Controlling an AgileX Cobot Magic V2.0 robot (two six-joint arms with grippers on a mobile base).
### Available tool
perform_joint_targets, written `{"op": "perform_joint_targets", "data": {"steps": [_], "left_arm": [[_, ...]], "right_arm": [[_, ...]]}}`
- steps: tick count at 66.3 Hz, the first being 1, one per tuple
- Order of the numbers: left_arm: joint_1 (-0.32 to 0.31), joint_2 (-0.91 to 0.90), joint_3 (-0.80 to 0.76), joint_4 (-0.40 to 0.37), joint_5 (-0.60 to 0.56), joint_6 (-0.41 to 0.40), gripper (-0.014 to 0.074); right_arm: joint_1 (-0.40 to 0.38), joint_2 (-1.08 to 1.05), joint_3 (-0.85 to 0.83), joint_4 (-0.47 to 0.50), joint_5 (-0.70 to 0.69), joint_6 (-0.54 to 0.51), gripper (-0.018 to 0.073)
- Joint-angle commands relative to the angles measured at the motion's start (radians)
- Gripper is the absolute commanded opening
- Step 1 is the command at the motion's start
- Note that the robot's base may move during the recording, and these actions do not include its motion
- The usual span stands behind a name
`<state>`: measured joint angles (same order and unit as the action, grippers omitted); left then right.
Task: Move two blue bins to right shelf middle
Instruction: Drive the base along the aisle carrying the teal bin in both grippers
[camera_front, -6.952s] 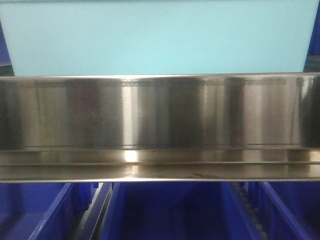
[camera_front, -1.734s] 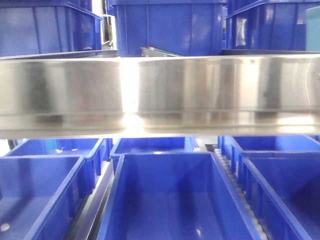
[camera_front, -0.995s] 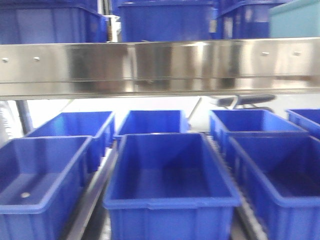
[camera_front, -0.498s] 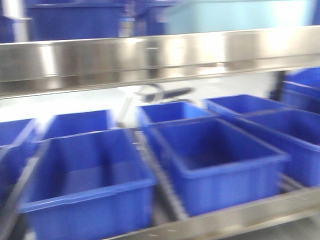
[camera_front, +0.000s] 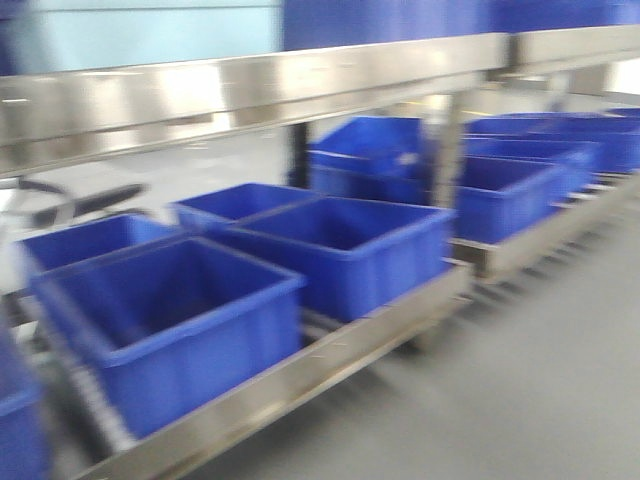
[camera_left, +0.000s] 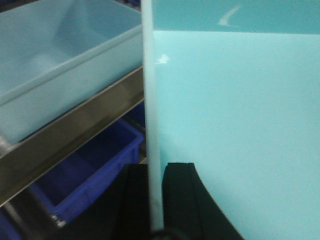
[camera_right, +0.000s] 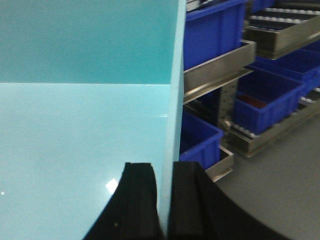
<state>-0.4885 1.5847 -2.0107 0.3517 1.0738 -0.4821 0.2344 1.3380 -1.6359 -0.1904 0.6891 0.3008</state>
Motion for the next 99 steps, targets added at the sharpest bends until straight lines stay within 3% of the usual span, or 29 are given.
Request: {"op": "perform_joint_targets", "data": {"steps": [1, 99], "left_arm": [[0.005, -0.012, -0.014, 0.021, -0.024, 0.000, -0.0111], [0.005, -0.012, -0.014, 0.025, -0.024, 0.000, -0.0111]], "right_arm": [[-0.002, -0.011, -0.017, -0.021, -0.047, -0.014, -0.0167], [-0.002, -0.011, -0.017, -0.021, -0.047, -0.014, -0.0167]]}}
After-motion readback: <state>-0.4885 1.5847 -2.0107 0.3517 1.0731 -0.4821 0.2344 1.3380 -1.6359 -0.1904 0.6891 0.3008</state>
